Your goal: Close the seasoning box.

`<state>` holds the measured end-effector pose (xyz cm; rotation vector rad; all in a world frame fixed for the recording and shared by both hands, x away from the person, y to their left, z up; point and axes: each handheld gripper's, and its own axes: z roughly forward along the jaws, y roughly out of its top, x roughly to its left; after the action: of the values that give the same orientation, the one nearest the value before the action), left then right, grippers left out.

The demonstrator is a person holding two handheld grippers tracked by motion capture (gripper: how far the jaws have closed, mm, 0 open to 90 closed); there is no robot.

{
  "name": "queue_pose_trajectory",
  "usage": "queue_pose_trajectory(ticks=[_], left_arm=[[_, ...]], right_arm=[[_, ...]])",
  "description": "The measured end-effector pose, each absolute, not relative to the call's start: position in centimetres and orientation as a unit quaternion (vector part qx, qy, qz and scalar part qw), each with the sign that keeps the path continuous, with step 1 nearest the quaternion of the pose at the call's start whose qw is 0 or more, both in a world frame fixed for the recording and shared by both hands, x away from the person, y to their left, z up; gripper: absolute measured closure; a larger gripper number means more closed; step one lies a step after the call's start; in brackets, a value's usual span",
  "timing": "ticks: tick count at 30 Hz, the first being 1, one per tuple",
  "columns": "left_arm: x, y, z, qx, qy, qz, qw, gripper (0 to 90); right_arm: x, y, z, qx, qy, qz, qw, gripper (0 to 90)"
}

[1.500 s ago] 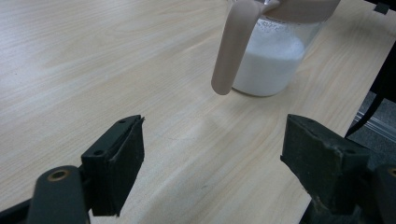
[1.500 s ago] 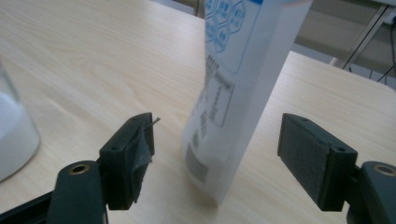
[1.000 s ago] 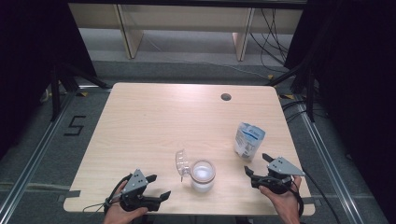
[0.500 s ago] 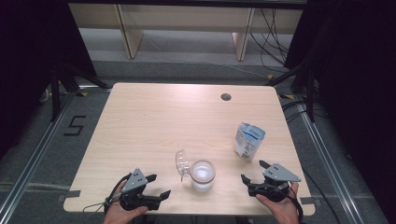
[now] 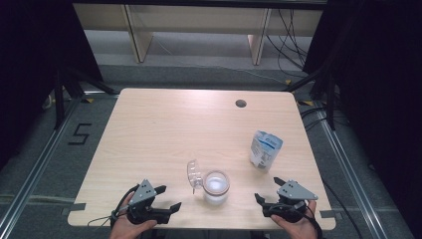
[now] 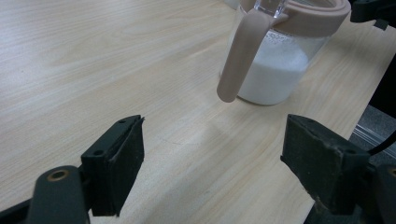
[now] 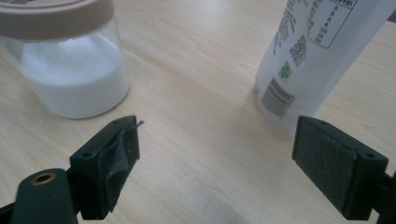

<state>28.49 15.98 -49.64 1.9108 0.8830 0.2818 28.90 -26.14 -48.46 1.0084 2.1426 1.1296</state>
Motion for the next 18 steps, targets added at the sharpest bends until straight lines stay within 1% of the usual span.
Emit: queue_pose_trajectory(ticks=[1, 6, 9, 10, 12, 16, 18], left_arm=[[28.5, 15.9, -49.7, 0.784, 0.368, 0.114, 0.487, 20.4], [28.4, 15.9, -49.5, 0.785, 0.371, 0.118, 0.482, 20.5], [28.5, 15.9, -49.4, 0.783, 0.375, 0.114, 0.483, 20.8], [28.6, 16.0, -49.3, 0.787, 0.368, 0.117, 0.482, 20.9], [28.6, 15.9, -49.2, 0.777, 0.382, 0.109, 0.488, 21.5], [28.7, 15.7, -48.6, 0.777, 0.375, 0.109, 0.495, 27.3], [28.7, 15.5, -48.2, 0.776, 0.371, 0.112, 0.497, 32.6]], right_arm=[[28.6, -26.0, -48.5, 0.385, 0.787, 0.416, 0.244, 15.7], [28.6, -26.0, -48.7, 0.368, 0.794, 0.415, 0.247, 15.7], [28.5, -25.9, -48.7, 0.369, 0.796, 0.415, 0.241, 15.7], [28.6, -25.9, -48.7, 0.369, 0.796, 0.414, 0.244, 15.7], [28.6, -25.9, -48.7, 0.372, 0.795, 0.413, 0.241, 15.7], [28.5, -25.9, -48.7, 0.374, 0.794, 0.413, 0.243, 15.7], [28.4, -25.9, -48.7, 0.374, 0.794, 0.413, 0.242, 15.7]])
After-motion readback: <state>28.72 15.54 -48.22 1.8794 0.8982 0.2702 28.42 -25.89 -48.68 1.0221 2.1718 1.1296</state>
